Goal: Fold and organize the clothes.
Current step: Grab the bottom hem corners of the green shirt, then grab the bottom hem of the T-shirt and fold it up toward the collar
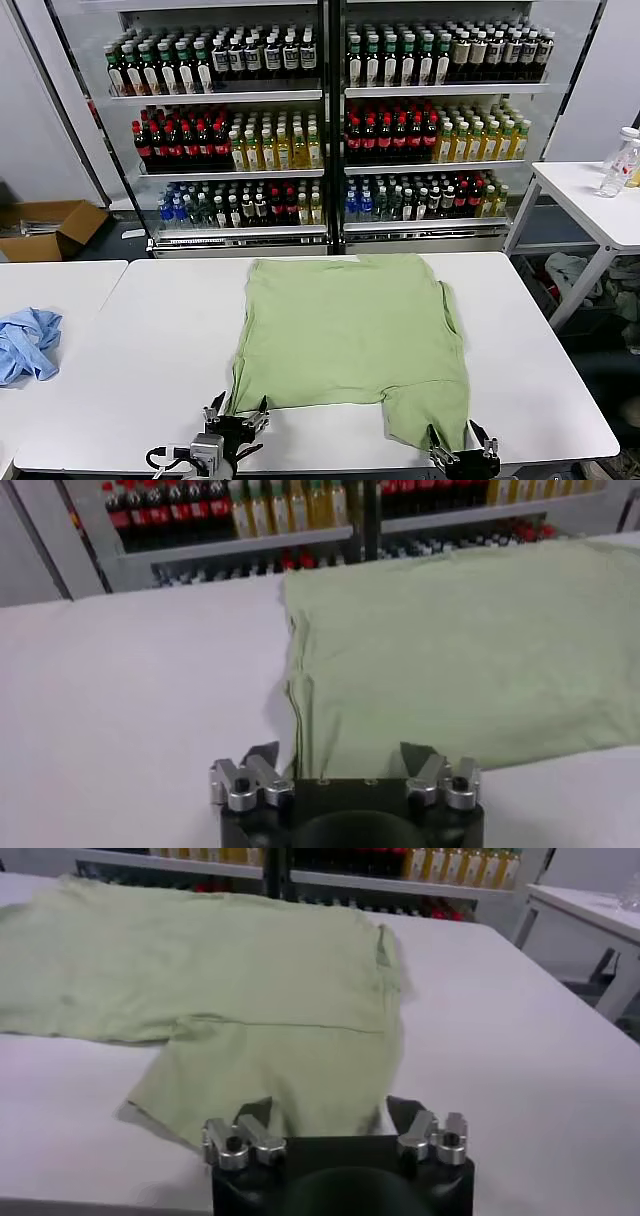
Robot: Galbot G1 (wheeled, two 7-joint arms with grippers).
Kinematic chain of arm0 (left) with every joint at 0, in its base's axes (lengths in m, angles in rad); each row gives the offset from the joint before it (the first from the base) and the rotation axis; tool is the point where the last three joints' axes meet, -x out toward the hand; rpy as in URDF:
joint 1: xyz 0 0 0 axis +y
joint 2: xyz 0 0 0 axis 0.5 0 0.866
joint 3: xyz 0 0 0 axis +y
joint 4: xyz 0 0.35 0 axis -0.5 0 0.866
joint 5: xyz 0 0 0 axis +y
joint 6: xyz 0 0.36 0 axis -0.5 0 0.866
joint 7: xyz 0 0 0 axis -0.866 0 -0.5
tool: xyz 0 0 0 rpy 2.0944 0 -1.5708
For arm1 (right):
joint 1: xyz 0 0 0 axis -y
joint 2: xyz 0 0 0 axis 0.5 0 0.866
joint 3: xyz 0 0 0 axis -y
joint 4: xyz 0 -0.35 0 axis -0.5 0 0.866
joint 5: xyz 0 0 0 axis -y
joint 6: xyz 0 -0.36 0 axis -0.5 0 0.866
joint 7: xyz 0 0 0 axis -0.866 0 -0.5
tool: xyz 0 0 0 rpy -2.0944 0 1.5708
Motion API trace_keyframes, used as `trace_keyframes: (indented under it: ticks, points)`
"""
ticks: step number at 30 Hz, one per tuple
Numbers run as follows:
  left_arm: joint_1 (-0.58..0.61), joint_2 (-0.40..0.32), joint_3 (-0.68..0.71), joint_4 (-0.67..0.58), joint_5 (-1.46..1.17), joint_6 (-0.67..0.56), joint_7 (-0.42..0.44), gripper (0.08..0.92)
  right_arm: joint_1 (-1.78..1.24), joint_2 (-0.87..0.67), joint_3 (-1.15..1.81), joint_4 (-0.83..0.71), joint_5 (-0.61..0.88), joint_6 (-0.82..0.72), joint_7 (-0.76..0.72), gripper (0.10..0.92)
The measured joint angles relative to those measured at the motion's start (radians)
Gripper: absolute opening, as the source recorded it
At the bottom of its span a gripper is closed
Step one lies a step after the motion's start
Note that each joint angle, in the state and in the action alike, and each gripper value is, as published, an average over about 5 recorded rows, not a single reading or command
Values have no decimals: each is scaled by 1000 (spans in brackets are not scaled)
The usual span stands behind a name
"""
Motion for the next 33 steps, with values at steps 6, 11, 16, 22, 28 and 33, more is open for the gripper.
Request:
trace_keyframes:
  ticks: [6,11,16,22,28,33]
  points:
    - [-11,4,0,16,-27,3,2,507,0,-5,0,-1,17,3,-6,360]
    - [-17,11,-6,21,-67,6,11,369,1,-16,7,7,34,17,-13,221]
    - [-11,20,-18,14,-102,1,18,221,12,-34,26,30,59,37,-15,111]
    - [0,42,-37,-20,-146,-17,32,92,60,-76,60,50,107,61,-7,106]
    - [-14,86,-58,-69,-195,-26,44,86,178,-134,52,19,158,70,4,106]
    - [-54,130,-55,-74,-237,-29,51,86,330,-168,-4,-58,180,70,8,106]
